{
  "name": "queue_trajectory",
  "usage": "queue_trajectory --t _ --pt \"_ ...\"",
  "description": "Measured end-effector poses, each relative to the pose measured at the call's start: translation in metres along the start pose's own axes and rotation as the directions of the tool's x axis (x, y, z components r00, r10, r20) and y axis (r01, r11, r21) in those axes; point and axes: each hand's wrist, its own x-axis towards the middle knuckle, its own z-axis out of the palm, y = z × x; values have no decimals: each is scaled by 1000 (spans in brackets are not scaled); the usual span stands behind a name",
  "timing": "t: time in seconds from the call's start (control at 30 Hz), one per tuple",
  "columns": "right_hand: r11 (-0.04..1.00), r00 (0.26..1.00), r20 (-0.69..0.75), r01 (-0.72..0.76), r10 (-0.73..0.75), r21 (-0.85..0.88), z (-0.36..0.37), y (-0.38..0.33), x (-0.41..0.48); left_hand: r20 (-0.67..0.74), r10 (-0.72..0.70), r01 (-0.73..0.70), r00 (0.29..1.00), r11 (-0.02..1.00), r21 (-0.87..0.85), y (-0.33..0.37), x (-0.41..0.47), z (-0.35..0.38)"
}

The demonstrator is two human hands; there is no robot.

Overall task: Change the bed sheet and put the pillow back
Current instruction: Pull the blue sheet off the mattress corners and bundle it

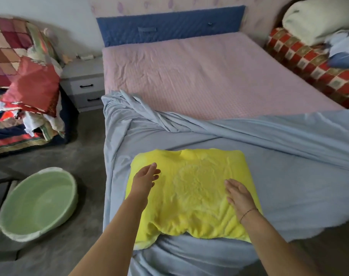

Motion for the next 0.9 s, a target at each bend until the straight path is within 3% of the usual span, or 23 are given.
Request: queue_trajectory --t 0.17,0.47,0.73,0.9 --pt "999 1000 -8 -27 27 48 19 9 -7 31 34 -35 999 999 7 7 14 -14" --pt "992 982 -190 19 5 123 107 30 -44 197 47 -69 979 992 108 33 63 -88" --pt "972 911 -401 4 94 236 189 82 -116 405 -10 -119 914 949 291 43 98 -154" --pt "954 852 -506 30 132 300 179 93 -146 527 -74 -145 847 921 362 41 107 -129"
